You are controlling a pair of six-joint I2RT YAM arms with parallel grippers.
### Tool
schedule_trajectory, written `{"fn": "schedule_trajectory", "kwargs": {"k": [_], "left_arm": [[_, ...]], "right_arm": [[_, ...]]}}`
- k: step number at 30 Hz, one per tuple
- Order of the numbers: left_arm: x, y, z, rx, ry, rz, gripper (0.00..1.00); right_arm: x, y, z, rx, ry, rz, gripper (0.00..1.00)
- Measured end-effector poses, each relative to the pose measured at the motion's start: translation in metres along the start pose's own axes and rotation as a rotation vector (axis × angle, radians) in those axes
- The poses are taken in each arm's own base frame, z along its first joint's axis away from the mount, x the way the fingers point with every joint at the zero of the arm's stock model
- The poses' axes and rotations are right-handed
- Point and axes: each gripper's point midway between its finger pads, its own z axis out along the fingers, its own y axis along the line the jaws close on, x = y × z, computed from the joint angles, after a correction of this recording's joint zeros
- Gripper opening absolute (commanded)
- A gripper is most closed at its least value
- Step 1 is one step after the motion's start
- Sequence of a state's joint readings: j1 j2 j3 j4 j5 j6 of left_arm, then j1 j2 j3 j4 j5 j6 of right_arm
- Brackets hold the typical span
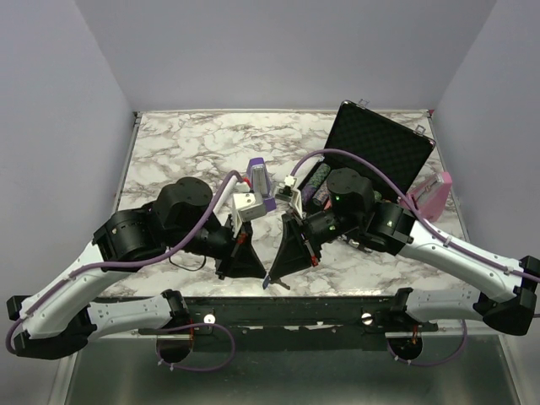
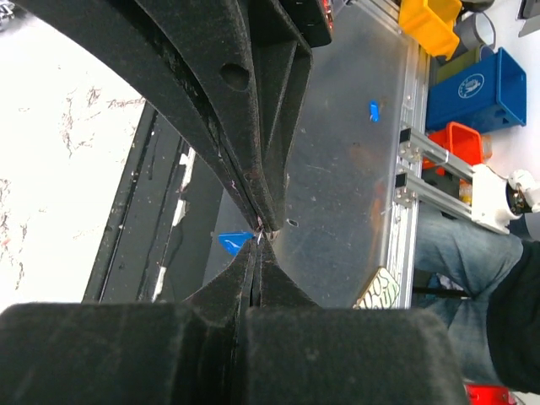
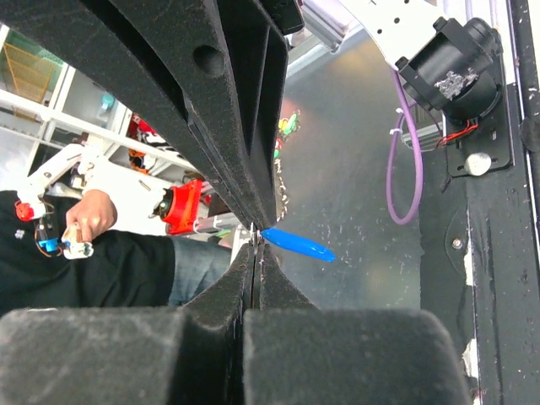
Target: Remove the keys from the keyring
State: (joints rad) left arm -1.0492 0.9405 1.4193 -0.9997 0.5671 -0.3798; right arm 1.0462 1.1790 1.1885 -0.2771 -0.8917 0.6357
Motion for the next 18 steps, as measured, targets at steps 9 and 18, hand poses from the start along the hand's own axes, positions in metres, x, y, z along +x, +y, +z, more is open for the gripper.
{"fn": "schedule_trajectory", "kwargs": {"k": [9,18], "left_arm": [[0.0034,-0.0024,0.0010,0.021,0.047,0.016,0.00],[0.0068,-0.0048,0.0031,0.044,0.110,0.022,0.00]], "right_arm": [[0.0054,0.0004,0.0021,-0.011,0.030,0.009,0.01],[0.0108,0.0015,0.0043,-0.019,0.061,0.024,0.01]]}}
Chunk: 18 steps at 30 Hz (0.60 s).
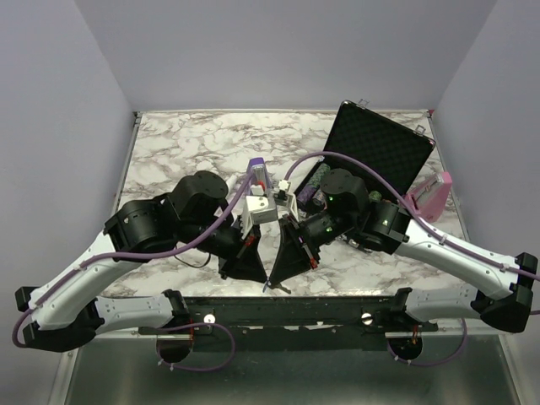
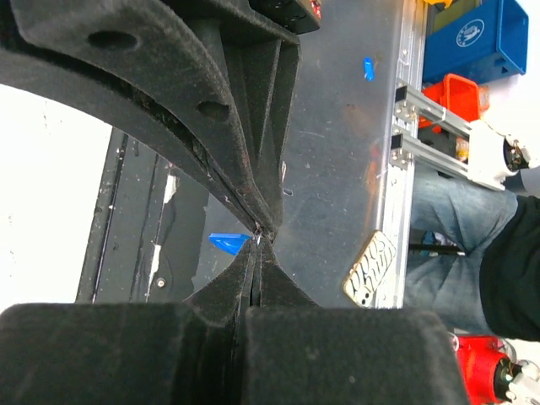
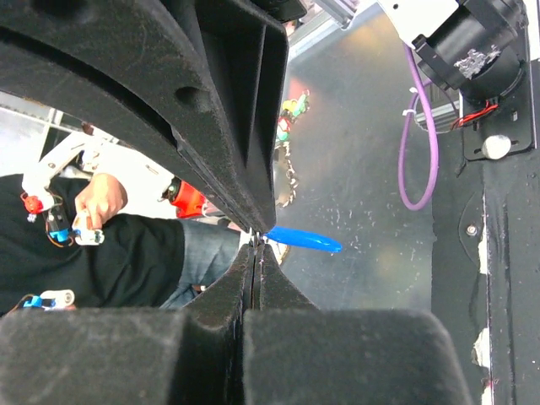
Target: Remove the keys from the keyring
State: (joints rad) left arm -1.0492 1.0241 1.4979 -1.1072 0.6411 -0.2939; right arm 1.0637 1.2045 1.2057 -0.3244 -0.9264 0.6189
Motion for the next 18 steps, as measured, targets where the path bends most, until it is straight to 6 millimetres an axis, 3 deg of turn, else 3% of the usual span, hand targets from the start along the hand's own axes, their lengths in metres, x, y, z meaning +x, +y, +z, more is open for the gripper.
{"fn": "schedule_trajectory", "kwargs": {"k": [18], "left_arm": [[0.010,-0.005,0.010,0.061,0.138,-0.002,0.00]], "right_arm": [[0.014,-0.001,0.005,-0.008,0.058,0.029,0.01]]}}
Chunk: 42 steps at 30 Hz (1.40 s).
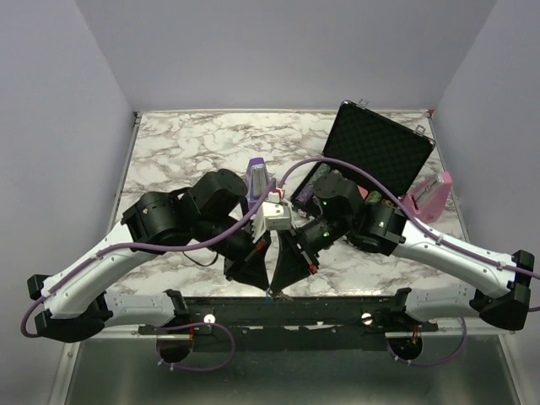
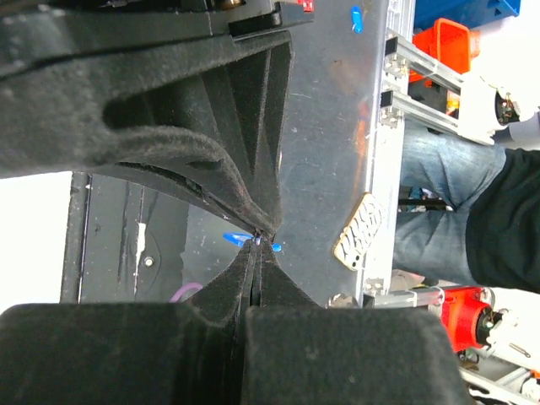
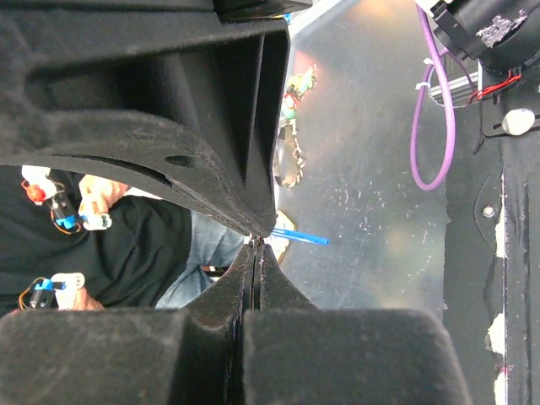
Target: Remove the keys from the keyring
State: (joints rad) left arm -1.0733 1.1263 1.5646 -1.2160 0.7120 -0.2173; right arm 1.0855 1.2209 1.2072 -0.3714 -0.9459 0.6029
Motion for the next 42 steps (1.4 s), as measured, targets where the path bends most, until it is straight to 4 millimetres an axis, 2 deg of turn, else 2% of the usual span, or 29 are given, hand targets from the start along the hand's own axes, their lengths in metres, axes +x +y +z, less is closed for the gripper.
{"fn": "schedule_trajectory", "kwargs": {"k": [1,3,5,7,9,12,14,18,24,29,34,42], "left_arm": [[0.000,0.000,0.000,-0.001,0.001,0.001,0.01],[-0.001,0.000,-0.001,-0.010,-0.002,0.003,0.12],[-0.002,0.001,-0.003,-0.027,-0.012,0.007,0.30],[-0.005,0.003,-0.006,-0.055,-0.034,0.011,0.51],[-0.010,0.004,-0.012,-0.086,-0.077,0.025,0.64],[-0.016,0.003,-0.022,-0.127,-0.148,0.035,0.73],[-0.019,-0.003,-0.038,-0.156,-0.231,0.059,0.78],[-0.020,-0.012,-0.063,-0.196,-0.373,0.074,0.79],[-0.014,-0.007,-0.102,-0.270,-0.687,0.010,0.78],[-0.006,0.013,-0.109,-0.268,-0.898,-0.124,0.72],[-0.008,0.018,-0.115,-0.248,-0.988,-0.229,0.69],[-0.013,0.018,-0.127,-0.249,-1.043,-0.298,0.81]], "right_arm": [[0.000,0.000,0.000,0.001,0.001,0.000,0.01],[0.000,0.000,0.000,0.002,0.000,-0.002,0.01],[-0.002,0.001,-0.001,0.006,-0.010,-0.009,0.01],[-0.005,0.001,-0.002,0.018,-0.028,-0.020,0.01],[-0.008,0.001,-0.003,0.031,-0.050,-0.033,0.01],[-0.013,0.002,-0.006,0.048,-0.080,-0.049,0.01],[-0.016,0.005,-0.008,0.057,-0.107,-0.063,0.01],[-0.025,0.009,-0.015,0.088,-0.175,-0.088,0.01],[-0.046,0.007,-0.025,0.144,-0.334,-0.108,0.01],[-0.061,0.002,-0.025,0.132,-0.454,-0.103,0.01],[-0.065,-0.006,-0.025,0.095,-0.552,-0.101,0.01],[-0.065,-0.007,-0.032,0.027,-0.676,-0.088,0.01]]}}
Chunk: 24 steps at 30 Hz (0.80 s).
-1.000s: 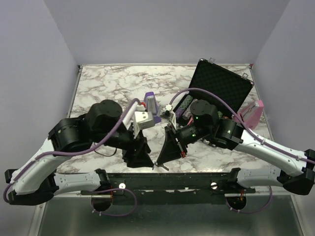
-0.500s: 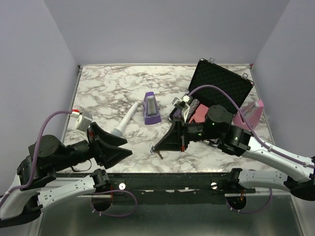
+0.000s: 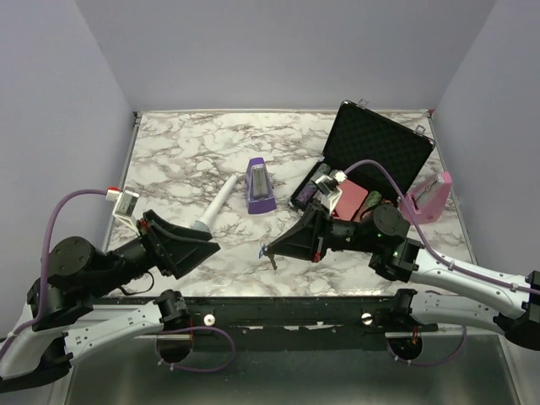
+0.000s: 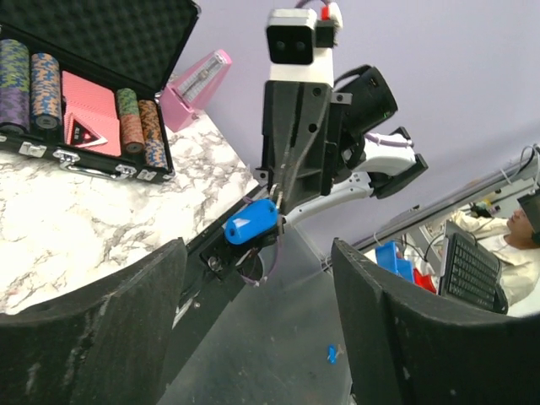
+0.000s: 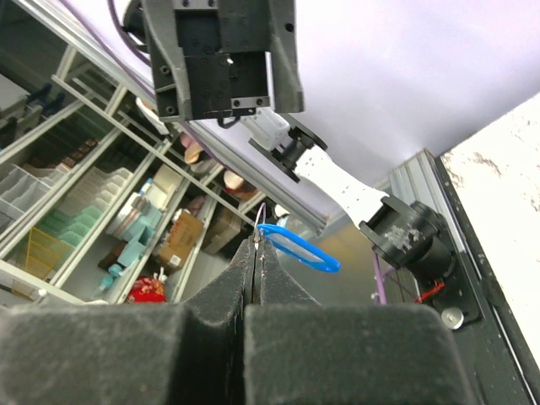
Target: Remove the keys from the keyring
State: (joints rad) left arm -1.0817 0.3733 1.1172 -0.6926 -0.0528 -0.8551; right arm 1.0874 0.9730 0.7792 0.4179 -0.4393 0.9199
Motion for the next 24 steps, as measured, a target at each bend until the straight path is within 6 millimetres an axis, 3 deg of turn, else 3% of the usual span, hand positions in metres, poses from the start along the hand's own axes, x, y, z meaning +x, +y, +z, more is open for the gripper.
{"fn": "schedule_trajectory", "kwargs": {"k": [6,7,10,13,18,24], "left_arm": [[-0.011,-0.003,0.003,-0.032,-0.017,-0.005,0.89],[-0.011,-0.003,0.004,-0.034,-0.015,-0.003,0.95],[-0.011,-0.003,0.010,-0.037,-0.013,-0.001,0.97],[-0.010,-0.003,0.018,-0.034,-0.016,-0.001,0.91],[-0.002,0.002,0.034,-0.013,-0.017,0.009,0.69],[0.008,0.002,0.048,0.041,-0.007,0.059,0.63]], "right_arm": [[-0.011,0.019,-0.004,-0.074,-0.069,-0.014,0.01],[-0.012,0.020,-0.004,-0.079,-0.074,-0.016,0.01],[-0.012,0.019,-0.001,-0.086,-0.075,-0.015,0.01],[-0.008,0.016,0.002,-0.082,-0.064,-0.008,0.01],[-0.008,0.017,0.004,-0.083,-0.071,-0.007,0.01],[-0.012,0.018,0.006,-0.091,-0.103,0.005,0.01]]}}
